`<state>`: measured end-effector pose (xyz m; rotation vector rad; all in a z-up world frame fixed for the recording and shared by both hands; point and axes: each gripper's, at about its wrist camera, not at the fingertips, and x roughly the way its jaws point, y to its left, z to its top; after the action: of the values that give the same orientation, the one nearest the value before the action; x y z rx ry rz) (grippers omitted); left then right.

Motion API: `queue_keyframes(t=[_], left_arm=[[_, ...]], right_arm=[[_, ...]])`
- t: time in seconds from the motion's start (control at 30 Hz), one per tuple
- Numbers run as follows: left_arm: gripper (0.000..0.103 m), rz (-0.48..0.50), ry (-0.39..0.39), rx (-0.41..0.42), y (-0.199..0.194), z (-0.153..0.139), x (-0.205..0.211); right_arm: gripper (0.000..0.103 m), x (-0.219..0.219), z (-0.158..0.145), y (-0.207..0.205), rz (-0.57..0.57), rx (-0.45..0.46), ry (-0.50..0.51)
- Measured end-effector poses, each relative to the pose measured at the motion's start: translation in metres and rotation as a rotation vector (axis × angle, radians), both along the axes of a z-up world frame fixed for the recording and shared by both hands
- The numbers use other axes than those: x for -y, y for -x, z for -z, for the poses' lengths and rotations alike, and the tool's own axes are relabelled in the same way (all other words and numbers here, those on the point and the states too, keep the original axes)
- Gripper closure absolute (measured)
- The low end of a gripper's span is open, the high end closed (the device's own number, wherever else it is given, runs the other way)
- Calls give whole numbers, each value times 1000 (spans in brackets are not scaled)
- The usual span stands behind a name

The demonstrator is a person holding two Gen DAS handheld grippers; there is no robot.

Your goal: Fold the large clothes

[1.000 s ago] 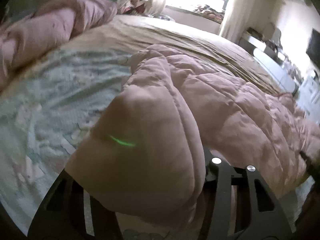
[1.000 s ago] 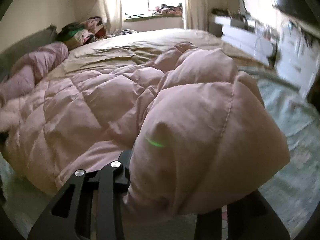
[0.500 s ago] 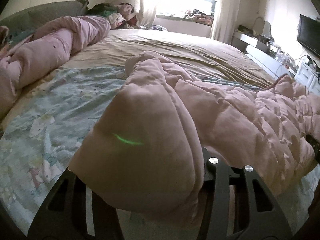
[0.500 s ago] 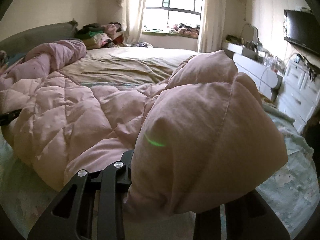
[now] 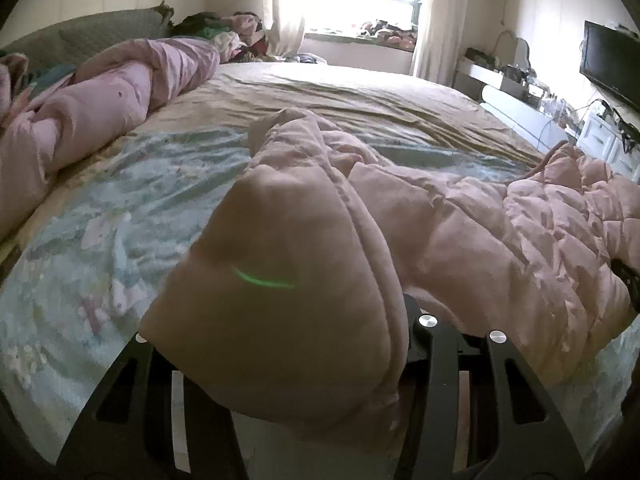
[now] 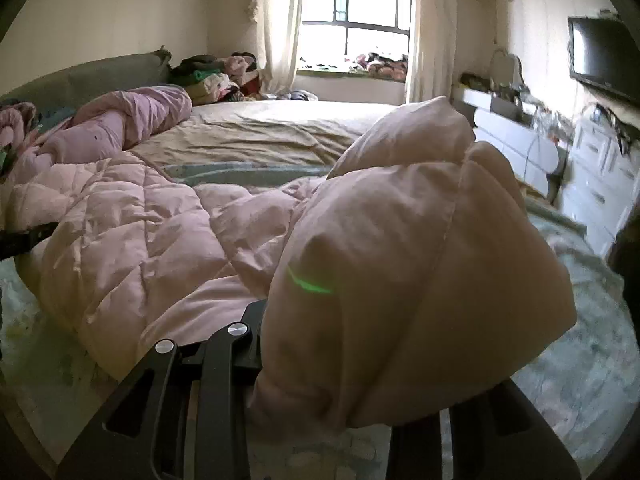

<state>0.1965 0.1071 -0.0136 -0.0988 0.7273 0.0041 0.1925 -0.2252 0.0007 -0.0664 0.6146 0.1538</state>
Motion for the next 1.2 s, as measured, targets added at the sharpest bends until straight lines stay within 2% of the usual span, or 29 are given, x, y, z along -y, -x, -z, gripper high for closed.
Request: queue_keyframes(t=[0.2, 0.33, 0.5, 0.6, 0.63, 0.67, 0.73, 1.0, 1.2], left_arm=[[58, -20, 20, -44, 7, 25, -11], [51, -27, 39, -61, 7, 35, -16], [42, -42, 88, -75, 9, 44, -26], [32, -64, 140, -102, 11, 47, -35], [27, -68, 145, -108, 12, 48, -36], [24, -71, 142, -115, 14, 47, -38], [15, -81, 117, -114, 20, 43, -40], [9, -69, -23, -77, 56, 12, -33], [9, -62, -32, -13, 81, -22, -27]], right_arm=[[71, 14, 21, 4, 47, -70, -63], [64, 25, 39, -2, 104, -137, -136], [48, 42, 55, -4, 149, -208, -290], [30, 59, 63, -8, 179, -264, -401], [17, 65, 65, -7, 194, -280, -428], [11, 70, 67, -6, 221, -296, -441], [11, 78, 64, 1, 225, -292, -457], [9, 80, 29, 39, 272, -217, -312], [4, 71, -12, 76, 277, -65, -174]])
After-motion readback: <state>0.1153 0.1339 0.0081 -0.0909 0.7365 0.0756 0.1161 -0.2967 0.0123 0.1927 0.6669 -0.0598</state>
